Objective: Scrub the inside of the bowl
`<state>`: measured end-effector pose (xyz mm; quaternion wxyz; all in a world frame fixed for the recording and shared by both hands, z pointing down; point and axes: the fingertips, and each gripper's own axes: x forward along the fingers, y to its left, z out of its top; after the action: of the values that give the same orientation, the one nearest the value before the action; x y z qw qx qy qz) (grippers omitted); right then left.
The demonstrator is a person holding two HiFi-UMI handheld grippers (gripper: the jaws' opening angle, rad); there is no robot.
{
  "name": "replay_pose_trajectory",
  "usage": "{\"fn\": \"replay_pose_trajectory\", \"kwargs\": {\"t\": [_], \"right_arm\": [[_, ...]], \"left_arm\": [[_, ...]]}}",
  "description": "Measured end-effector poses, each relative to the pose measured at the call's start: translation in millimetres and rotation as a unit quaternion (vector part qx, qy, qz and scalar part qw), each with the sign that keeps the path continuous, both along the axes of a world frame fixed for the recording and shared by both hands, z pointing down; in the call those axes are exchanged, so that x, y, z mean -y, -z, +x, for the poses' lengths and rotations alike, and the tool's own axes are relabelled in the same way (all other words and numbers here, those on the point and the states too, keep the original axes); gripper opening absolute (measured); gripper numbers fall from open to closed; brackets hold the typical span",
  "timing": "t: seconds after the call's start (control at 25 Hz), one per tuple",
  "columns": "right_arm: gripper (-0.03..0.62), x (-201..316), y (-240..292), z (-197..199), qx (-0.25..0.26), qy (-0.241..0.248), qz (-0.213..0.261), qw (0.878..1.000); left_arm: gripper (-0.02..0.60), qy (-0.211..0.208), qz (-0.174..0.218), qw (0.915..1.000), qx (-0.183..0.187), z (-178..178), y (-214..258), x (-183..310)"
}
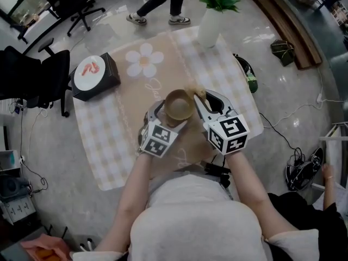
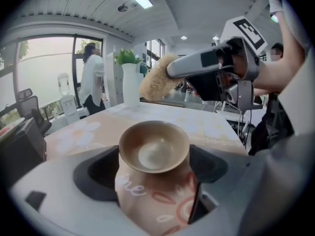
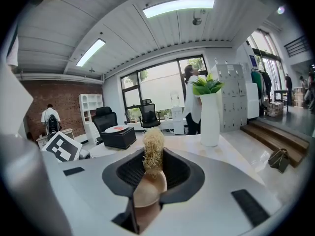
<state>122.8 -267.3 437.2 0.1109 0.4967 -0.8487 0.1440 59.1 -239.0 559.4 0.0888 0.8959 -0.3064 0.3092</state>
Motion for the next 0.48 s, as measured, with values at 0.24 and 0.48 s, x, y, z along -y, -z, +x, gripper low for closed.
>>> {"fn": "replay_pose_trajectory", "kwargs": {"t": [0.24,0.48], "right_arm": [[0.094,0,-4,-16,-0.009,0.042,-0.008,0.999],[0.092,11,-18,-46,-0.046,0.096,-0.027,0.994]], "left_arm": [[0.431,0.001,-0.001,1.0000,0.003,-1,0,0],[0.431,-0.001,-0.002,1.0000,0.006,-1,0,0]]}}
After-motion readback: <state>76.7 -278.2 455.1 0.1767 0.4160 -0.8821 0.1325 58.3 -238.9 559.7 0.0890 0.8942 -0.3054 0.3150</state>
